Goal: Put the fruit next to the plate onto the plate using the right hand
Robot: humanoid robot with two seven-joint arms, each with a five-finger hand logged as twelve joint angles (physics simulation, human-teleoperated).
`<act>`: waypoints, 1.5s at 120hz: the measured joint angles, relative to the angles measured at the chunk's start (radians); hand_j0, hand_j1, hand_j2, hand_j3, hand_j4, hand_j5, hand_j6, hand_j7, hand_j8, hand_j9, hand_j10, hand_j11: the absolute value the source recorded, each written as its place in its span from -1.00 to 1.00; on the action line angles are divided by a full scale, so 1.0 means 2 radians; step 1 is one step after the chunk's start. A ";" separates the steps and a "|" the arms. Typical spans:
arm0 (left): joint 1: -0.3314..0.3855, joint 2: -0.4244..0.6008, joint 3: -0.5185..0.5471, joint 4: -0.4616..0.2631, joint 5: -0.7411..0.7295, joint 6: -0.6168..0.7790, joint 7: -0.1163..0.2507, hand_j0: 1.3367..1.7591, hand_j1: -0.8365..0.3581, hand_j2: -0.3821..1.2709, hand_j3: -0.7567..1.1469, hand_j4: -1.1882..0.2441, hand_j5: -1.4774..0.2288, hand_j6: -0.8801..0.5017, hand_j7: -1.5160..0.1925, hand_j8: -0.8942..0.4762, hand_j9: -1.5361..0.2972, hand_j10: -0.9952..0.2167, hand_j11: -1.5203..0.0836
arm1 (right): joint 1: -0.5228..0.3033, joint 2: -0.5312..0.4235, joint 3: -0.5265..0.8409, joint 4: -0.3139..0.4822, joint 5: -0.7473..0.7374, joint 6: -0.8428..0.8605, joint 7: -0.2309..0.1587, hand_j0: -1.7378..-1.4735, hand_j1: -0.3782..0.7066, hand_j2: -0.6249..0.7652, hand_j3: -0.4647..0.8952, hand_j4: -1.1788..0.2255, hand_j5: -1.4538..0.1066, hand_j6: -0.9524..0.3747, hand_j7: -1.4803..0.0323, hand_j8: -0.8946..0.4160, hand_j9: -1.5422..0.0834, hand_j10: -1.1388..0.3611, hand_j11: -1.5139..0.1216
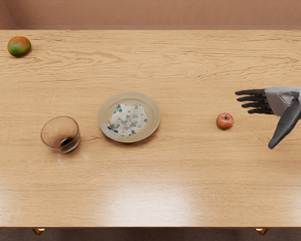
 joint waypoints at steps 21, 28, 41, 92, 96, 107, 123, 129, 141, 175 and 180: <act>0.000 0.000 0.000 0.000 0.000 0.000 0.000 0.52 0.96 -0.53 -0.21 0.64 0.71 0.26 0.76 0.29 0.66 0.62 0.88 | 0.008 0.037 0.008 -0.001 -0.045 -0.019 -0.028 -0.40 -0.95 -0.10 -0.32 0.67 0.86 0.43 0.96 0.36 0.90 0.51 0.85; 0.000 0.000 0.000 0.000 0.000 0.000 0.000 0.52 0.96 -0.53 -0.21 0.64 0.71 0.26 0.76 0.29 0.66 0.62 0.88 | 0.008 0.063 0.022 0.004 -0.120 -0.046 -0.038 -0.40 -0.95 -0.10 -0.32 0.67 0.86 0.43 0.96 0.36 0.90 0.51 0.85; 0.000 0.000 0.000 0.000 0.000 0.000 0.000 0.52 0.96 -0.53 -0.21 0.64 0.71 0.26 0.76 0.29 0.66 0.62 0.88 | 0.005 0.107 0.034 0.008 -0.266 -0.114 -0.047 -0.40 -0.95 -0.10 -0.32 0.67 0.86 0.43 0.96 0.36 0.90 0.51 0.85; 0.000 0.000 0.000 0.000 0.000 0.000 0.000 0.52 0.96 -0.53 -0.21 0.64 0.71 0.26 0.76 0.29 0.66 0.62 0.88 | -0.054 0.191 0.028 0.006 -0.437 -0.246 -0.053 -0.40 -0.61 -0.14 -0.32 0.46 0.61 0.20 0.70 0.13 0.65 0.31 0.61; 0.000 0.000 0.000 0.000 0.000 0.000 0.000 0.52 0.96 -0.53 -0.21 0.64 0.71 0.26 0.76 0.29 0.66 0.62 0.88 | -0.056 0.194 0.028 0.004 -0.438 -0.258 -0.053 -0.40 -0.59 -0.15 -0.32 0.44 0.59 0.18 0.67 0.11 0.63 0.30 0.59; 0.000 0.000 0.000 0.000 0.000 0.000 0.000 0.52 0.96 -0.53 -0.21 0.64 0.71 0.26 0.76 0.29 0.66 0.62 0.88 | -0.065 0.198 0.025 0.001 -0.441 -0.286 -0.052 -0.40 -0.53 -0.15 -0.32 0.40 0.55 0.14 0.63 0.07 0.59 0.26 0.55; 0.000 0.000 0.000 0.000 0.000 0.000 0.000 0.52 0.96 -0.53 -0.21 0.64 0.71 0.26 0.76 0.29 0.66 0.62 0.88 | -0.072 0.200 0.014 0.000 -0.443 -0.307 -0.052 -0.40 -0.46 -0.16 -0.32 0.36 0.49 0.09 0.58 0.02 0.54 0.22 0.50; 0.000 0.000 0.000 0.000 0.000 0.000 0.000 0.52 0.96 -0.53 -0.21 0.64 0.71 0.26 0.76 0.29 0.66 0.62 0.88 | -0.075 0.205 0.012 0.000 -0.448 -0.318 -0.052 -0.40 -0.44 -0.16 -0.32 0.35 0.48 0.08 0.56 0.01 0.53 0.21 0.48; 0.000 0.000 0.000 0.000 0.000 0.000 0.000 0.52 0.96 -0.53 -0.21 0.64 0.71 0.26 0.76 0.29 0.66 0.62 0.88 | -0.079 0.211 0.009 0.000 -0.455 -0.331 -0.052 -0.40 -0.38 -0.17 -0.32 0.31 0.44 0.04 0.52 -0.03 0.49 0.17 0.44; 0.000 0.000 0.000 0.000 0.000 0.000 0.000 0.52 0.96 -0.53 -0.21 0.64 0.71 0.26 0.76 0.29 0.66 0.62 0.88 | -0.080 0.218 0.003 0.001 -0.458 -0.337 -0.053 -0.40 -0.26 -0.19 -0.32 0.23 0.34 -0.04 0.42 -0.12 0.40 0.10 0.36; 0.000 0.000 0.000 0.000 0.000 0.000 0.000 0.52 0.96 -0.53 -0.21 0.64 0.71 0.26 0.76 0.29 0.66 0.62 0.88 | -0.080 0.218 0.003 0.001 -0.458 -0.337 -0.053 -0.40 -0.25 -0.19 -0.32 0.23 0.34 -0.05 0.42 -0.12 0.39 0.09 0.35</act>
